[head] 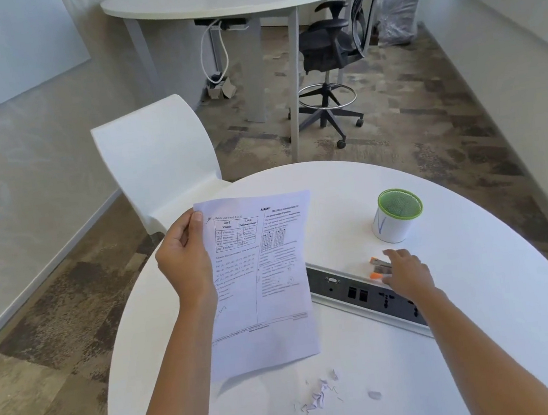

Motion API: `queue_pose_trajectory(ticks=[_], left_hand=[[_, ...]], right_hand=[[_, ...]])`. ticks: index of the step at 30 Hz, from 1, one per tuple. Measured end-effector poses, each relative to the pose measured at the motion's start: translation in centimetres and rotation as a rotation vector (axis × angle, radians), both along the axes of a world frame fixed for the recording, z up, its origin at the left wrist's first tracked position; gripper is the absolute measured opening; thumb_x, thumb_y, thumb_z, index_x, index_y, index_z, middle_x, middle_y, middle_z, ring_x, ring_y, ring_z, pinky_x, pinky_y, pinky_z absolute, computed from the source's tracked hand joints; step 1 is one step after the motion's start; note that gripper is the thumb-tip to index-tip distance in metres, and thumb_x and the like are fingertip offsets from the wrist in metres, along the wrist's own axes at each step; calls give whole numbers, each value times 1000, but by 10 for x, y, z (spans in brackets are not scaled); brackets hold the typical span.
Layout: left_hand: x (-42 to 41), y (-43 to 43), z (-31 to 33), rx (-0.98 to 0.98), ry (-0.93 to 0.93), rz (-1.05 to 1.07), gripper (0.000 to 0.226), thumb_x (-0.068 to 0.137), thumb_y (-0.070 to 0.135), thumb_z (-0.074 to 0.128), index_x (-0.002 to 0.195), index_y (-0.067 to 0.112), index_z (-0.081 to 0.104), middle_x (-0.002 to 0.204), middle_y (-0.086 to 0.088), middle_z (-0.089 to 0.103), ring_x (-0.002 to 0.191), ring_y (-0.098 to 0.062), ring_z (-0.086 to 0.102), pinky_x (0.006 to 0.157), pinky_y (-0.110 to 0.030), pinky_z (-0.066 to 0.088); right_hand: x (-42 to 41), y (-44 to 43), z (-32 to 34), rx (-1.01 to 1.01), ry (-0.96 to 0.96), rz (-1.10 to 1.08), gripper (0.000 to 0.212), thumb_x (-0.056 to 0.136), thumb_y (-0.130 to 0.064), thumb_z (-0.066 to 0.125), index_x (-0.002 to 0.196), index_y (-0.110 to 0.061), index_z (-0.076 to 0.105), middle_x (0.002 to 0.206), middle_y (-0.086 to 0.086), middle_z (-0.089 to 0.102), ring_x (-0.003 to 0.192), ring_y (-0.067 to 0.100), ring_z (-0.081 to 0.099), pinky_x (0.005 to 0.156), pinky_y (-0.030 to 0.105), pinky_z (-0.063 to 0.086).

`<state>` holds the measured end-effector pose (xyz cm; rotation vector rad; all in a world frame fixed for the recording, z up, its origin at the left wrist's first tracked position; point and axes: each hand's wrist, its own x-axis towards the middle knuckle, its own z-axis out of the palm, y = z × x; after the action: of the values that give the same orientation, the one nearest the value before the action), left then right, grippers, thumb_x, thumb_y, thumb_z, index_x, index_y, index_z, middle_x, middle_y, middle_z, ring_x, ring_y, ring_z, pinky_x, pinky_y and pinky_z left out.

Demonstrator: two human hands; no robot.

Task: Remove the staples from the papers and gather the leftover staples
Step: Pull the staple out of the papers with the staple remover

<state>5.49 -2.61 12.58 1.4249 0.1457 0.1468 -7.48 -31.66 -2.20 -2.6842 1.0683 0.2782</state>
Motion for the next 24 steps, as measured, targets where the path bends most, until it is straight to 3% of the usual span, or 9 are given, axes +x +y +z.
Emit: queue_pose_trajectory(ticks=[5, 8, 11, 14, 17, 20, 24], left_hand=[[1, 0, -1, -33, -8, -3, 30, 89, 18, 63, 117, 10, 66, 112, -8, 69, 113, -20, 61, 103, -45, 44], [1, 0, 0, -36, -31, -23, 27, 89, 17, 63, 116, 17, 64, 105, 1, 68, 99, -7, 63, 101, -34, 47], [1, 0, 1, -54, -47, -40, 27, 88, 17, 64, 115, 17, 65, 99, 9, 68, 94, -3, 62, 99, -27, 49], [0, -1, 2, -66, -68, -52, 23, 88, 18, 64, 110, 23, 65, 96, 14, 67, 93, 0, 63, 95, -23, 50], [-2, -1, 5, -57, -108, -63, 16, 88, 18, 64, 99, 30, 67, 94, 16, 68, 87, 5, 64, 87, -17, 50], [-7, 0, 9, -38, -155, -76, 14, 88, 19, 64, 93, 32, 68, 94, 14, 69, 89, 1, 64, 84, -18, 51], [-16, -2, 15, -30, -203, -97, 16, 87, 20, 65, 90, 35, 68, 95, 13, 70, 87, 1, 65, 78, -15, 51]], right_hand=[[-5, -4, -15, -108, -1, 66, 44, 89, -19, 57, 131, -19, 43, 125, 7, 52, 114, 26, 50, 92, 35, 40], [-6, -6, -23, -147, -30, 53, 37, 87, -15, 57, 123, -17, 49, 115, 7, 54, 105, 26, 53, 86, 33, 42], [-6, -7, -28, -101, -69, 23, 35, 87, -11, 58, 121, -12, 49, 114, 10, 52, 101, 29, 55, 82, 35, 44], [0, -6, -27, 168, -353, -153, 27, 88, -11, 56, 116, -11, 52, 115, 14, 52, 97, 34, 58, 78, 37, 45], [4, 5, -4, 494, -677, -337, 25, 91, -23, 55, 114, -13, 53, 112, 9, 58, 90, 26, 59, 68, 32, 46], [6, 25, 32, 802, -862, -328, 28, 97, -19, 47, 124, -12, 48, 107, 6, 53, 92, 20, 52, 64, 23, 40], [4, 53, 93, 1004, -984, -186, 29, 100, -20, 36, 123, -18, 53, 114, -8, 59, 84, 11, 46, 68, 26, 35]])
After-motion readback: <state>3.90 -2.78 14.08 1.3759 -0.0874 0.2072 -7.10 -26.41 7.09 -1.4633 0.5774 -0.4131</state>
